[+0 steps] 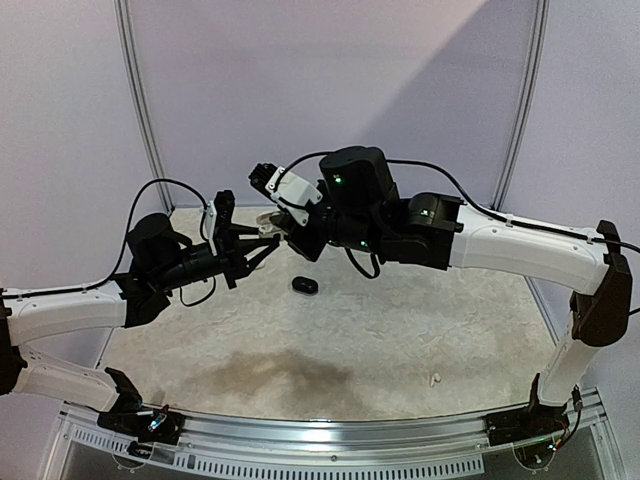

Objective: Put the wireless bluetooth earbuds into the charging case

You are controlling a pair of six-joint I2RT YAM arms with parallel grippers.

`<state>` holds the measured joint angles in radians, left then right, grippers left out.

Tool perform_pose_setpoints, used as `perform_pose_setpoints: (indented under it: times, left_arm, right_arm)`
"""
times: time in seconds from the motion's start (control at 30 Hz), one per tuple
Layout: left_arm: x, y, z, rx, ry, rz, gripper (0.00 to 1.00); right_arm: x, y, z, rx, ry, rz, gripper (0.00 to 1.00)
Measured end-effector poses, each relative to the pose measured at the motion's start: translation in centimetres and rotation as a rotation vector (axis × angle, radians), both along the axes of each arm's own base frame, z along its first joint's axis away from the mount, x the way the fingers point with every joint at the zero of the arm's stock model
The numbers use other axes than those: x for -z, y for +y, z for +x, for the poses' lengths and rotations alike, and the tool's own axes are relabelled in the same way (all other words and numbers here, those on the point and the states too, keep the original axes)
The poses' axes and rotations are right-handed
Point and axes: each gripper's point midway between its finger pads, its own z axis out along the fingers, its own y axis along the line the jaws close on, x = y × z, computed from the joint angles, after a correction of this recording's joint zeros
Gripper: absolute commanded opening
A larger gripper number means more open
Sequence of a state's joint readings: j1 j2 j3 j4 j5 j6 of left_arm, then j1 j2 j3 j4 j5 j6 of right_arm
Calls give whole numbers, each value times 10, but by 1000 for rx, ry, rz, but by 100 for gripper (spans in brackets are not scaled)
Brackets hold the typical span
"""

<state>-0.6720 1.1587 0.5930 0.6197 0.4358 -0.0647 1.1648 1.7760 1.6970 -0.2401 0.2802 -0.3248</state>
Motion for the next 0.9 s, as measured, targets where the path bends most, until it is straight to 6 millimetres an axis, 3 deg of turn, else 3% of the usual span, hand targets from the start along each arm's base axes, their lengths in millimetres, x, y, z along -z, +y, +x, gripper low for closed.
perform_pose_setpoints:
  times: [0.5, 0.9]
  left_arm:
    - [0, -1, 0, 7, 75, -33, 0]
    - [-1, 0, 0, 6, 99, -43, 0]
  right_arm:
    - [1, -1, 3, 25, 22, -5, 42]
    - [0, -3, 3, 38, 40, -3, 42]
